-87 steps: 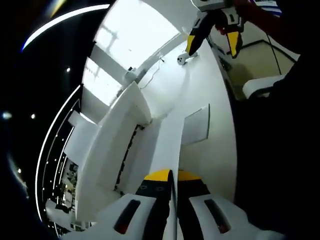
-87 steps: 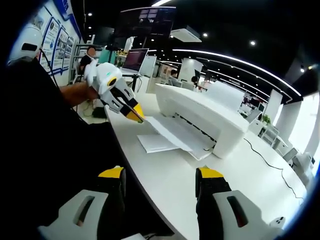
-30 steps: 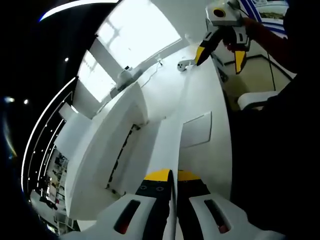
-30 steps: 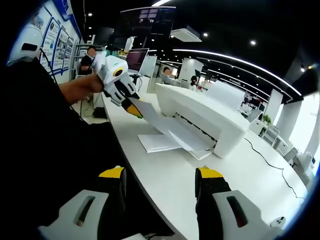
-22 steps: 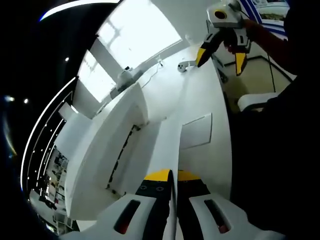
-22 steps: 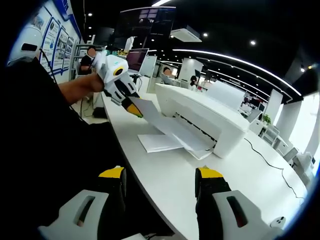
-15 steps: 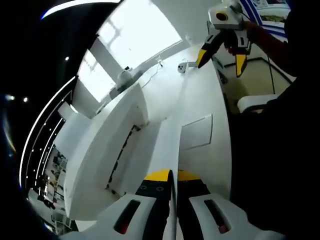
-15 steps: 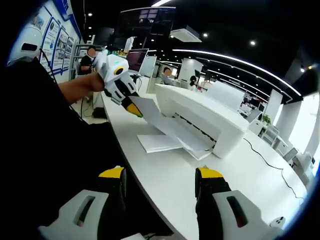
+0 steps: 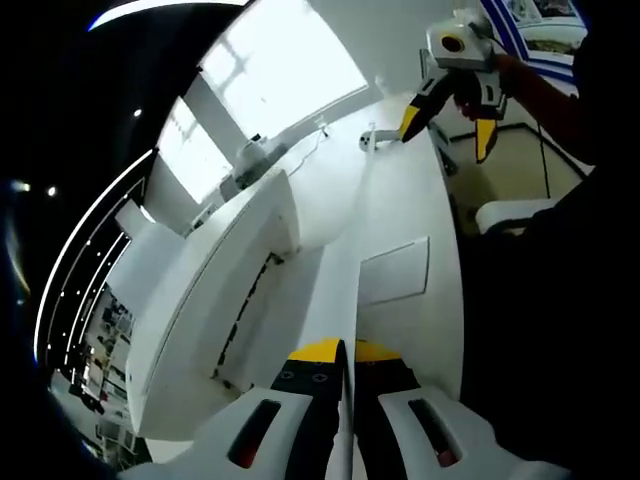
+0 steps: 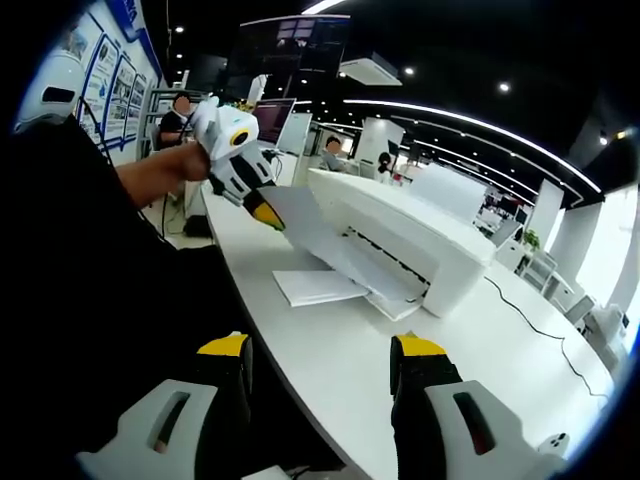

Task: Remove the paper from the printer output slot and place it on top of the printer

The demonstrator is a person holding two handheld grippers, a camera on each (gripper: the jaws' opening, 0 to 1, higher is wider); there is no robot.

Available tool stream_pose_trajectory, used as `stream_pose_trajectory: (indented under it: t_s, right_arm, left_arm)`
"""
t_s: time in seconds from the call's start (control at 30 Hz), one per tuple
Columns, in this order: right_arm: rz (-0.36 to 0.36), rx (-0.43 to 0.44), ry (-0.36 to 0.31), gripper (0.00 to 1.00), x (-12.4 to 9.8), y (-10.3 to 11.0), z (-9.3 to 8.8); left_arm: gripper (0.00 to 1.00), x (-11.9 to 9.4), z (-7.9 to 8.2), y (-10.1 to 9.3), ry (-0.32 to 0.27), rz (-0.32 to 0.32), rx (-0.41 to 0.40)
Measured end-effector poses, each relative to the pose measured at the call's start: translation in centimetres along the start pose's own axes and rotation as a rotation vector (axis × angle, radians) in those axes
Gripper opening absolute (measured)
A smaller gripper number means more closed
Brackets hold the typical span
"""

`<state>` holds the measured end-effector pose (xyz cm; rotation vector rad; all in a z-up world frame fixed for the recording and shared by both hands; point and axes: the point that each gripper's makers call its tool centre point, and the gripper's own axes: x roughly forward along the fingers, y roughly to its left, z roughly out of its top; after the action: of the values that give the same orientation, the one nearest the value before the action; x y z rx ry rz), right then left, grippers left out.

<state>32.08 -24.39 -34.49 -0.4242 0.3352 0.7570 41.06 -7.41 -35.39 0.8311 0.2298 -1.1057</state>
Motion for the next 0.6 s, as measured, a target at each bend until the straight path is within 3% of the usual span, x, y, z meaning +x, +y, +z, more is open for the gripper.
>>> stream_pose_trajectory:
  t_s: [0.6]
  right_arm:
    - [0.008,0.005,0.002,0.51,0.5,0.2,0.0]
  left_arm:
    - [0.06,-1.1,0.2,1.1,-0.041,0.027,-0.026]
